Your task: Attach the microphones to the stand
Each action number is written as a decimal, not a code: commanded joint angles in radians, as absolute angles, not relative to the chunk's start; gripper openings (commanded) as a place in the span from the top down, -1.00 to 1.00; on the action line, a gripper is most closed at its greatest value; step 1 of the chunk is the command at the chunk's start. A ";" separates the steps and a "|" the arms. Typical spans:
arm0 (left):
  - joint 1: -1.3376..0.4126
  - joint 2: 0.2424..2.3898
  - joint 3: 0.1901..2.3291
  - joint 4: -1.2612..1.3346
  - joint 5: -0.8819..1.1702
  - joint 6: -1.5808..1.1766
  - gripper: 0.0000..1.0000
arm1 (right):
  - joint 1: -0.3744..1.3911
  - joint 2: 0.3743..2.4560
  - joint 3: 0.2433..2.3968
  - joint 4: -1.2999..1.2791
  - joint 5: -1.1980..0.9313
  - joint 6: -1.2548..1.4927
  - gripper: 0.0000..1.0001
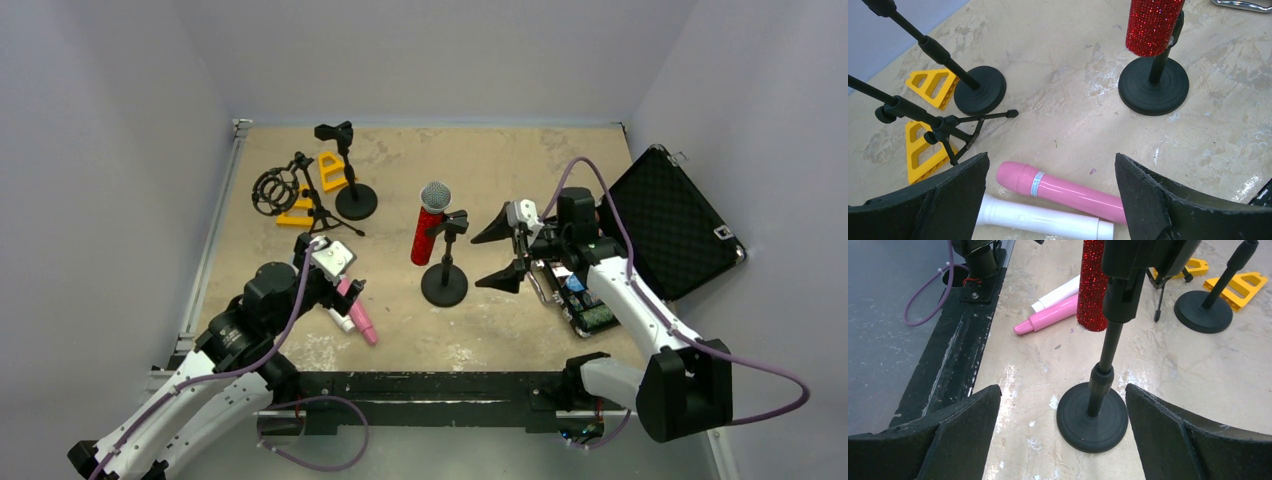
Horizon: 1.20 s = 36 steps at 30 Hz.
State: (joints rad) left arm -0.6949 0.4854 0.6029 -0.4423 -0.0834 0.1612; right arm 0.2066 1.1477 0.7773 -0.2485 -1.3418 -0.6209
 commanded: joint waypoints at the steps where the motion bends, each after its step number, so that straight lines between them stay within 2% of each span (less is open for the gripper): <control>1: -0.690 0.488 0.612 -0.422 -0.086 0.173 -0.99 | 0.240 1.157 0.758 -0.155 -1.322 -0.572 -0.96; 36: -0.689 0.488 0.611 -0.424 -0.087 0.173 -0.99 | 0.306 1.184 0.736 -0.105 -1.281 -0.584 -0.90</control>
